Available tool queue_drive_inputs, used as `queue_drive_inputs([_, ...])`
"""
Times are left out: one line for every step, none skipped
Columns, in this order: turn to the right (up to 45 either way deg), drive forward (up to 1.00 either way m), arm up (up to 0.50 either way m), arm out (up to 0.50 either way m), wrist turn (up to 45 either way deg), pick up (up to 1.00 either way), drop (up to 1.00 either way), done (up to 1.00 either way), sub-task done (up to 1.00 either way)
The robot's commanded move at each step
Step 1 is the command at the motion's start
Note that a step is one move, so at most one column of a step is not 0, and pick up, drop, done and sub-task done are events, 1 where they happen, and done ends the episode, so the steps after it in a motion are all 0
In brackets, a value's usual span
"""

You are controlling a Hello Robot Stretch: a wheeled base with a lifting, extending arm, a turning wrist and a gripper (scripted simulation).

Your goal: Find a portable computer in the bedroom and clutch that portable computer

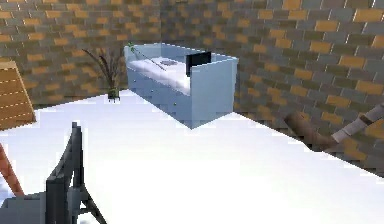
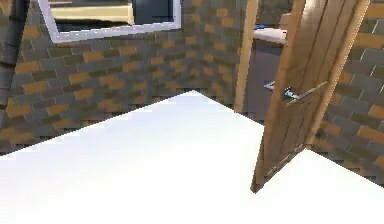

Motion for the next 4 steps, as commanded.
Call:
queue_drive_inputs([0.0,0.15,0.0,0.0,0.0,0.0,0.0,0.0,0.0])
queue_drive_inputs([-9.0,0.0,0.0,0.0,0.0,0.0,0.0,0.0,0.0])
queue_drive_inputs([-3.0,0.0,0.0,0.0,0.0,0.0,0.0,0.0,0.0])
queue_drive_inputs([0.0,1.0,0.0,0.0,0.0,0.0,0.0,0.0,0.0])
